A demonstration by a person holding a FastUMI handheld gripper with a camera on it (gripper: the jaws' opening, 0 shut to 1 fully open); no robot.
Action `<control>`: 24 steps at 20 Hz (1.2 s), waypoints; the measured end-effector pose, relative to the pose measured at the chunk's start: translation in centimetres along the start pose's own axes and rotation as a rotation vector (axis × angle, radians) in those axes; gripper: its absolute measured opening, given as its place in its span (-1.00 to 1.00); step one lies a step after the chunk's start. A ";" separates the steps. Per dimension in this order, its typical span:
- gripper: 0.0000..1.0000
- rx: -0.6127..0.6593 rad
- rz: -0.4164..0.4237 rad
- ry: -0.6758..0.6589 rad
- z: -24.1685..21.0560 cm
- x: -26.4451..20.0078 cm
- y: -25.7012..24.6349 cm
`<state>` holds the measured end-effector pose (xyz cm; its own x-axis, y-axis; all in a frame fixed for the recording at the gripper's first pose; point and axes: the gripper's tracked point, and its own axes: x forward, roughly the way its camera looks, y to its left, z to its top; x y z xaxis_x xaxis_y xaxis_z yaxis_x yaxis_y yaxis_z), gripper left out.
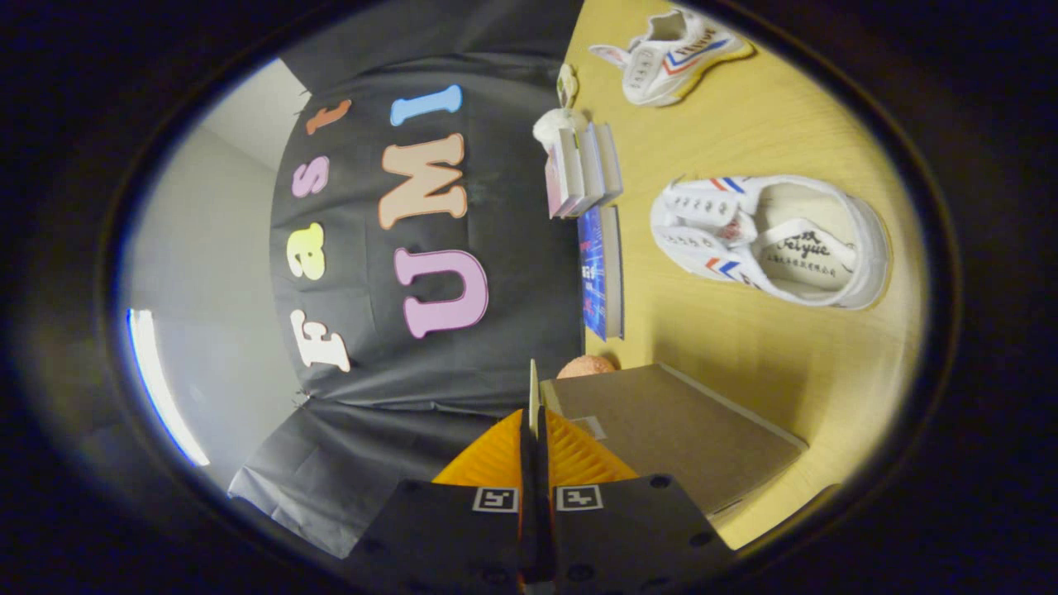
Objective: Open the storage box then place both shoes into the box .Put the left shoe in first, then the right shoe, with the right side of both shoes facing outward in a uniform manner.
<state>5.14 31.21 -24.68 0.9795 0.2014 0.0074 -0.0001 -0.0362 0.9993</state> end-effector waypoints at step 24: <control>-0.95 -0.254 0.131 0.339 -21.6 0.2 14.2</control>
<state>0.96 51.92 -9.75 0.8466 0.5221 0.1036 -0.2109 0.1503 0.9659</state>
